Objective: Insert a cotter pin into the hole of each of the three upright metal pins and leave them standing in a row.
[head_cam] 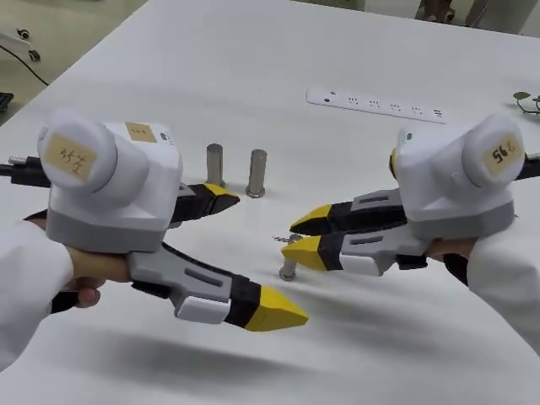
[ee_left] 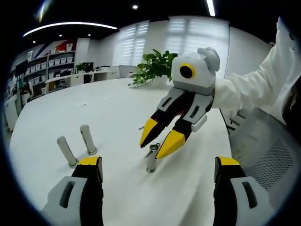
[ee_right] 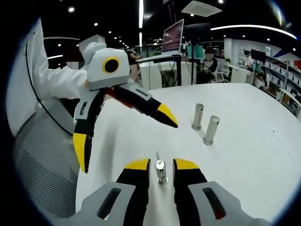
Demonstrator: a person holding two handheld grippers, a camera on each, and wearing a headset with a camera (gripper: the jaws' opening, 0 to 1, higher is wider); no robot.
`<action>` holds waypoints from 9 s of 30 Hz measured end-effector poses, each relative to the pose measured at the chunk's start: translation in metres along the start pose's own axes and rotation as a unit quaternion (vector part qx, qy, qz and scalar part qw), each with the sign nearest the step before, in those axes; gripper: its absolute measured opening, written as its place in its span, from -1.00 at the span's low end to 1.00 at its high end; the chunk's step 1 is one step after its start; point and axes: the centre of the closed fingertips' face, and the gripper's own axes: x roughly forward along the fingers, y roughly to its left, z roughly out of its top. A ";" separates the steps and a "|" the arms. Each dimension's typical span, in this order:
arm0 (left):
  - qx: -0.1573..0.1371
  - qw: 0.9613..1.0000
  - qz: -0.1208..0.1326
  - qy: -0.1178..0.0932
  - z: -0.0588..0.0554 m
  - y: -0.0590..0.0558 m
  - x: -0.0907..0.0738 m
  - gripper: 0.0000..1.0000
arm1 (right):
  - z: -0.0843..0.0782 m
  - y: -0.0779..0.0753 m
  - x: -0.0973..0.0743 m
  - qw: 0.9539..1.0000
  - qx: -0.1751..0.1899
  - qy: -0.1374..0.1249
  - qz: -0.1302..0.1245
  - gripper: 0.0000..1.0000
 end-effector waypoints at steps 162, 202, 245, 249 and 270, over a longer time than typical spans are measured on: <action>0.050 0.996 0.066 0.015 0.049 -0.028 -0.003 -0.82 | -0.047 0.049 -0.145 0.961 0.180 -0.065 -0.201 0.71; 0.021 0.994 0.042 0.098 -0.013 -0.054 0.061 -0.82 | -0.050 0.051 -0.146 0.962 0.184 -0.065 -0.191 0.68; -0.071 0.994 0.028 0.072 -0.005 -0.065 0.048 -0.69 | -0.050 0.056 -0.141 0.964 0.186 -0.064 -0.181 0.68; -0.040 0.997 0.006 0.059 0.005 -0.066 0.037 -0.65 | -0.048 0.057 -0.140 0.965 0.182 -0.065 -0.175 0.68; 0.039 0.999 -0.020 -0.031 0.042 -0.054 -0.023 0.76 | -0.049 0.050 -0.143 0.968 0.173 -0.051 -0.174 0.68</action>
